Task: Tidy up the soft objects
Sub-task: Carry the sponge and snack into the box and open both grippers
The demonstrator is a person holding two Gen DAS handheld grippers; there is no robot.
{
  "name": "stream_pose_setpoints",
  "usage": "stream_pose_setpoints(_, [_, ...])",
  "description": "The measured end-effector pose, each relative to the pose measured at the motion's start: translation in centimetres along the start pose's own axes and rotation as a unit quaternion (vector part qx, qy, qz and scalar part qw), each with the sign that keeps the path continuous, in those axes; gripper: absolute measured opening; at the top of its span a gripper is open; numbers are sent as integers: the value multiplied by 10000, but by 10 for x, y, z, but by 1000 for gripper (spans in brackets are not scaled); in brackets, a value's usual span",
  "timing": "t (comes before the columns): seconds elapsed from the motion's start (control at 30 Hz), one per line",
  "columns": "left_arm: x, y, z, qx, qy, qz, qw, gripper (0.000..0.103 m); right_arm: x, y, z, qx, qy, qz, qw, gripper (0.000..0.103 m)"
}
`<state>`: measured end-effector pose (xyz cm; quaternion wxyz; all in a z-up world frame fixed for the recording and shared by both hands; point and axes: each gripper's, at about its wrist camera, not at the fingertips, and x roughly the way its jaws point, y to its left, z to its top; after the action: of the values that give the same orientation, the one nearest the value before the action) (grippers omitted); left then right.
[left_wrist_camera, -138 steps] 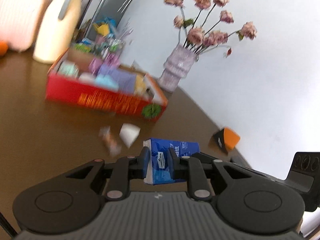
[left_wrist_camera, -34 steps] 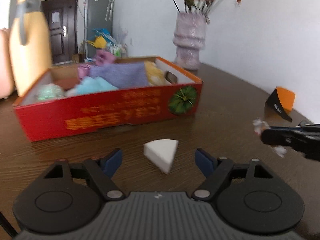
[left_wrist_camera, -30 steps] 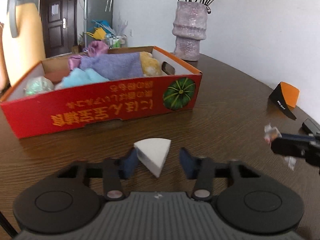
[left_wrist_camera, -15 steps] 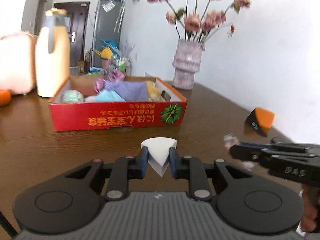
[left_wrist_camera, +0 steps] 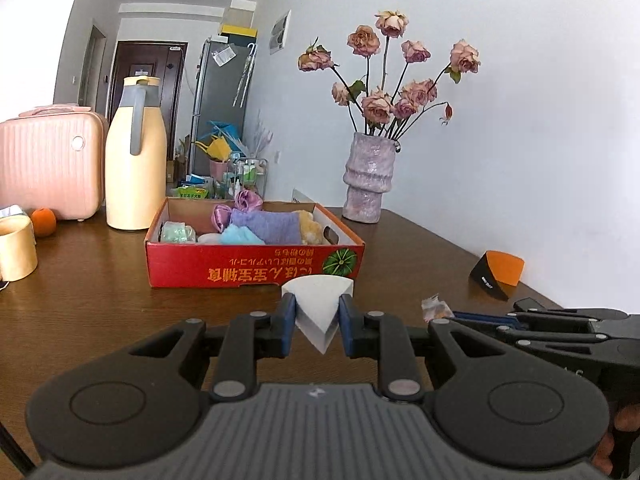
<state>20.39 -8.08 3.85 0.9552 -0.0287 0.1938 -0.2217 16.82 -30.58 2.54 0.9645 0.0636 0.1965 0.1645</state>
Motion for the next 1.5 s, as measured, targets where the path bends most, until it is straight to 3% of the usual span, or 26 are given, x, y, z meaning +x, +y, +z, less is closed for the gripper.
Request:
stream_pose_setpoints(0.13, [14,2,10,-6,-62,-75,10000,23,16,-6,11,-114,-6,-80,9999,14])
stream_pose_setpoints(0.27, [57,8,41,-41,-118,-227,9997,24,56,-29,43,-193,-31,-276,9994,14])
stream_pose_setpoints(0.53, [222,22,111,-94,431,-419,9981,24,192,-91,98,-308,335,-852,9953,14])
stream_pose_setpoints(0.67, [299,23,121,-132,795,-483,9956,25,248,-113,102,-429,598,-1019,9921,14])
stream_pose_setpoints(0.8, [351,24,119,-74,1101,-603,9921,30,286,-125,97,-590,892,-1157,9875,15])
stream_pose_setpoints(0.83, [359,25,117,-74,1150,-582,9916,36,290,-126,96,-620,906,-1189,9868,17])
stream_pose_setpoints(0.9, [372,27,113,-61,1239,-595,9905,47,292,-127,95,-680,817,-1229,9867,42])
stream_pose_setpoints(0.93, [375,29,112,-70,1271,-632,9899,52,292,-128,94,-684,757,-1210,9874,45])
stream_pose_setpoints(1.17, [365,39,118,-174,1199,-537,9912,53,271,-133,110,-471,580,-1158,9905,46])
stream_pose_setpoints(1.37, [302,50,150,-128,765,-291,9966,63,217,-118,151,-441,228,-1089,9928,47])
stream_pose_setpoints(1.43, [270,56,160,-101,565,-165,9982,68,196,-110,162,-465,129,-1089,9929,50])
stream_pose_setpoints(1.5, [238,63,166,-49,360,35,9993,73,174,-99,168,-461,-3,-1085,9930,65])
